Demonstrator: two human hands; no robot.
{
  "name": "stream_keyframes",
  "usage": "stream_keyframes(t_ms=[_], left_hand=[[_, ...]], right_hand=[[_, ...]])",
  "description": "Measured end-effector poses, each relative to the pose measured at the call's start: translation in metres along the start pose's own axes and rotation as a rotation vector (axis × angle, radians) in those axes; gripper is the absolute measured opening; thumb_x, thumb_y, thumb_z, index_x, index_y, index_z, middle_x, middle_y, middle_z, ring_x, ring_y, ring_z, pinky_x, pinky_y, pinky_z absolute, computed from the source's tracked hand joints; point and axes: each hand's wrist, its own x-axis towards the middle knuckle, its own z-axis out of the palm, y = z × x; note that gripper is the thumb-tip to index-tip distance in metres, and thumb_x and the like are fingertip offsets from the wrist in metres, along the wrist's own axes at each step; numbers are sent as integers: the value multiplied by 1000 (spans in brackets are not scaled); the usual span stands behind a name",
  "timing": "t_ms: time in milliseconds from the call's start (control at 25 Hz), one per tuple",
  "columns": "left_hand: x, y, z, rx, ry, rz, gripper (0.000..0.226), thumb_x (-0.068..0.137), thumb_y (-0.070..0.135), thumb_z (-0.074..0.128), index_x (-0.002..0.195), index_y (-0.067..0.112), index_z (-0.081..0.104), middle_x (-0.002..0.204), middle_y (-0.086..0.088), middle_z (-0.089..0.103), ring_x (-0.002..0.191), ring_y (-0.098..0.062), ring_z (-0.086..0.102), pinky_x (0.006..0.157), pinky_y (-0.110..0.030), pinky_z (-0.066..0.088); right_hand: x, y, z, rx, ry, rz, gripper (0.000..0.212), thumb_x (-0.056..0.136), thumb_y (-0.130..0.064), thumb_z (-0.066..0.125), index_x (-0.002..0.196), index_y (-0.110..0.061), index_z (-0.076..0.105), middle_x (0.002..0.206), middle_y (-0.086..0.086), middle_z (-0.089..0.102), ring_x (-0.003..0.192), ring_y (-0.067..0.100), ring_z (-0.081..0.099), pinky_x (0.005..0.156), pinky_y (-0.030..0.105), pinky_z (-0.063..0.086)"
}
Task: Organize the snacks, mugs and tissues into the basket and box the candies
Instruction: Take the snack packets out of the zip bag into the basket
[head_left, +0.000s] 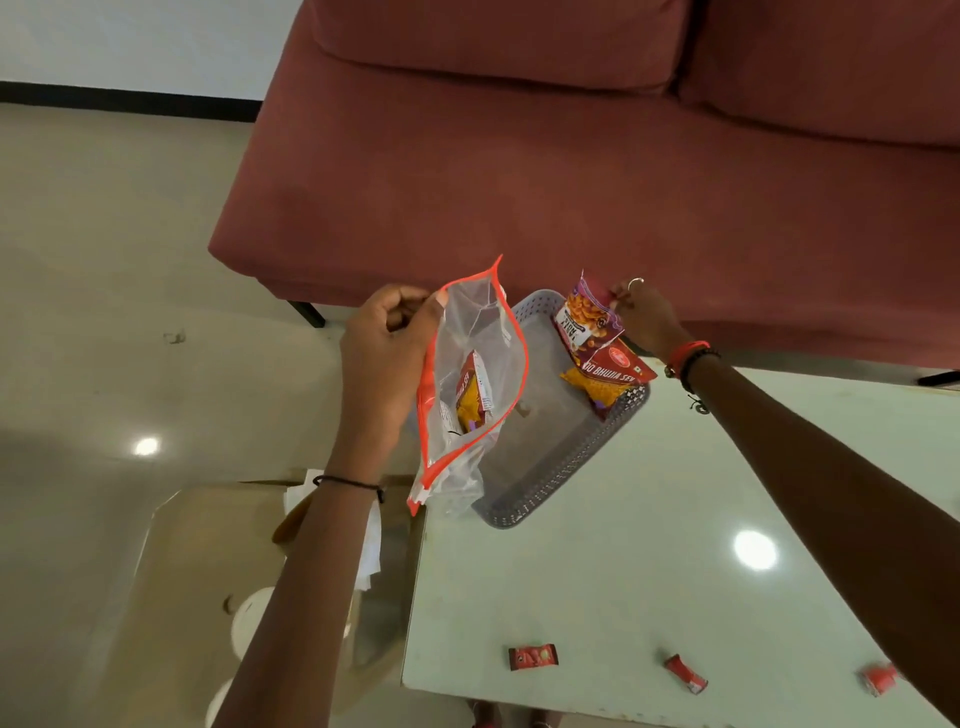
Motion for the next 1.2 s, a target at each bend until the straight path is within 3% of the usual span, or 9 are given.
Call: stream_keyframes(t_ms=[160,280,400,600,880,960,1040,1120,1200], left_hand=[[3,-7,0,-17,-9,4,14,88,26,63,87,12,66,58,14,55,53,-5,53,55,-17,43],[4,-11,-3,-36,-15,-5,10,87,27,64,82,18,66,52,17,56,50,-2,54,54,-20,46],[3,-13,-6,-50,-31,1,9,87,25,64,78,23,65,50,20,58,47,1,54,53,-20,46],[1,-18,-6,-82,-40,-32,9,87,25,65,83,17,66,48,19,56,47,-1,53,53,-23,46],[2,-18,-4,-42,-61,-28,12,87,28,64,88,16,67,60,13,57,53,-5,55,58,-25,50],[1,-17,-4,-34,-59,-26,13,87,27,64,89,14,67,62,11,59,55,-7,55,59,-27,51],[-2,-15,-4,-9,-49,-9,11,88,27,64,88,16,67,65,11,61,57,-6,56,61,-25,51],[-6,-12,-4,24,-43,16,7,88,26,63,85,19,66,67,13,62,57,-2,57,62,-14,48],[-11,-8,-3,67,-50,43,6,88,25,63,84,21,65,68,16,62,60,4,57,61,-5,44]], right_hand=[[27,9,28,32,-72,34,25,94,4,42,116,11,52,101,12,53,92,20,47,65,15,39],[42,11,44,-11,-114,4,26,93,6,39,116,10,52,100,9,50,90,20,47,71,26,40],[50,11,54,-84,-103,-20,27,93,6,39,116,8,54,98,9,50,88,20,46,61,21,38],[53,23,57,-231,-55,-39,33,92,6,39,123,4,54,121,24,60,108,36,57,88,38,46],[46,13,44,-517,40,-13,31,87,4,40,115,3,53,117,24,59,111,42,55,88,46,50],[37,-1,34,-489,68,-64,29,92,-2,41,118,4,53,120,24,58,113,40,54,91,44,46],[19,-22,23,-255,162,-133,25,94,-10,48,114,3,58,113,18,63,107,31,60,88,32,48],[-15,-53,6,54,243,-184,17,91,-19,59,98,-4,63,87,0,67,83,11,64,71,5,45],[-60,-84,-14,116,226,-352,14,86,-28,64,85,-14,67,71,-12,63,63,-3,57,60,-3,38]])
